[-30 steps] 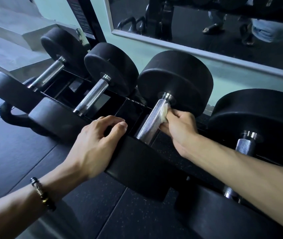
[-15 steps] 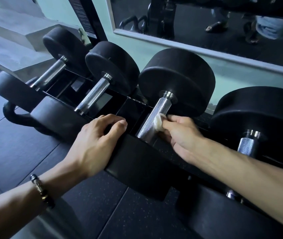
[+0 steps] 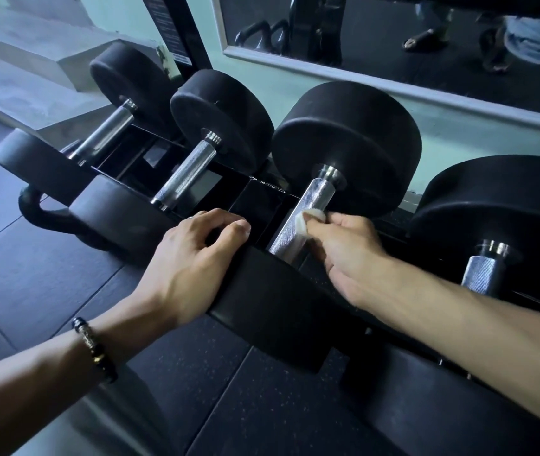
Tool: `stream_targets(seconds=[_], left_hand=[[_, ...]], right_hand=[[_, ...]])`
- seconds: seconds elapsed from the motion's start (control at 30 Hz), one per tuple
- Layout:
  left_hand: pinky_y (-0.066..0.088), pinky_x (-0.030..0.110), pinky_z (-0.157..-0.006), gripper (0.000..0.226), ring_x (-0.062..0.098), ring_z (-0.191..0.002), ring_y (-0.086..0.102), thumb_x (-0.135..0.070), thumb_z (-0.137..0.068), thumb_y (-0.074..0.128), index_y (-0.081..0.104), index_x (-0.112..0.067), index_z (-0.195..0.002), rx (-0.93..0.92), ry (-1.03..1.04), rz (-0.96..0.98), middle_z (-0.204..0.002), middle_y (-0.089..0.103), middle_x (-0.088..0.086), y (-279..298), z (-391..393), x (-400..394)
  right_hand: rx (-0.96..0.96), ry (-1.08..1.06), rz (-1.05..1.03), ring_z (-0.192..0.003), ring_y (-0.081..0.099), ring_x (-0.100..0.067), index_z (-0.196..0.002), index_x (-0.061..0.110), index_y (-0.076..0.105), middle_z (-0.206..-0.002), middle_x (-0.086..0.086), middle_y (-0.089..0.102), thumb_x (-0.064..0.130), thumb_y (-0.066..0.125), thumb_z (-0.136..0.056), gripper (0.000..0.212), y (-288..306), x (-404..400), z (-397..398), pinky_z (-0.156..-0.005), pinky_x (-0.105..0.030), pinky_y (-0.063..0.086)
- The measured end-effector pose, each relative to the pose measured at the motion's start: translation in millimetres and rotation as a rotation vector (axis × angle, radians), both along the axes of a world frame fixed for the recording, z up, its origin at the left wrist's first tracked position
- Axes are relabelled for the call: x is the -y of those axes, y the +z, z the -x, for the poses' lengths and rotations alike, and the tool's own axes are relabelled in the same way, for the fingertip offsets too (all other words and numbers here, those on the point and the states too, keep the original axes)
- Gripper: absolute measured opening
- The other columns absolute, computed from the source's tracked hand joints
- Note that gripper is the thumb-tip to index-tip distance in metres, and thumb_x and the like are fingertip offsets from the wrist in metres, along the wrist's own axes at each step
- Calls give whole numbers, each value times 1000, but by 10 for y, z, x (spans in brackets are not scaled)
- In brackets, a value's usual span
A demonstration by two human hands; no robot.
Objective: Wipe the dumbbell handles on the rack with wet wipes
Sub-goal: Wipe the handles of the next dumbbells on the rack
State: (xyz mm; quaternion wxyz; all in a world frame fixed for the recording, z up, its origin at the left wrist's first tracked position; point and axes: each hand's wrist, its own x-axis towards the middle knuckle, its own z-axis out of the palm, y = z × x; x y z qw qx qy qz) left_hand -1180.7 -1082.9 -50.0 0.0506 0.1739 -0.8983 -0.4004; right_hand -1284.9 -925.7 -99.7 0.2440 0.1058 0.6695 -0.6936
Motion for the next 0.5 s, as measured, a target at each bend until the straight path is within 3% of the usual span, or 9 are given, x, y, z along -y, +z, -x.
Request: stream_targets(seconds=[0.07,0.13,0.17,0.27,0.33,0.4,0.5], left_hand=[[41,18,-85,53,-1,-102,58,-70,-70,32,68,-42,-96,-5,3,-4,-104,67,-20,4,4,1],[42,19,-84,54,-1,-100,59,-70,-70,31,68,-41,-97,1,1,-9,-104,67,-21,2,-1,-1],[42,20,-83,54,-1,-99,59,-70,-70,32,68,-42,-97,1,2,-12,-104,67,-21,3,-5,0],[43,23,-82,54,1,-96,59,-71,-70,32,68,-42,-97,-1,6,-23,-103,68,-21,-1,-7,10],[42,23,-82,54,0,-95,59,-71,-70,32,68,-42,-97,-1,6,-21,-103,68,-20,-8,-7,10],[42,22,-81,53,0,-94,59,-71,-69,33,69,-41,-95,-9,9,-18,-102,68,-20,-3,3,12],[43,24,-85,53,1,-95,59,-70,-69,33,69,-41,-96,-8,9,-17,-102,68,-20,3,-1,11]], right_hand=[[88,194,-65,-83,70,-27,-67,13,77,-86,-15,75,7,80,-80,16,-6,-10,-149,-88,-48,59],[121,250,-62,-67,68,-23,-61,12,75,-76,-15,74,6,82,-79,20,26,-37,-190,-71,-39,60],[112,216,-19,-64,67,-20,-60,12,74,-73,-12,73,6,81,-80,22,52,-45,-157,-69,-36,59],[42,-42,146,-69,65,-16,-73,10,71,-72,-6,71,-4,77,-81,17,122,-46,94,-82,-34,57],[10,-223,177,-75,67,-15,-74,12,69,-79,-6,71,-5,72,-84,20,132,-32,242,-82,-30,58],[13,-207,144,-83,65,-16,-72,16,70,-85,-6,71,0,73,-86,21,52,25,191,-82,-30,56],[93,0,107,-91,66,-19,-77,12,73,-89,-6,71,7,76,-86,10,-41,51,15,-92,-36,54]])
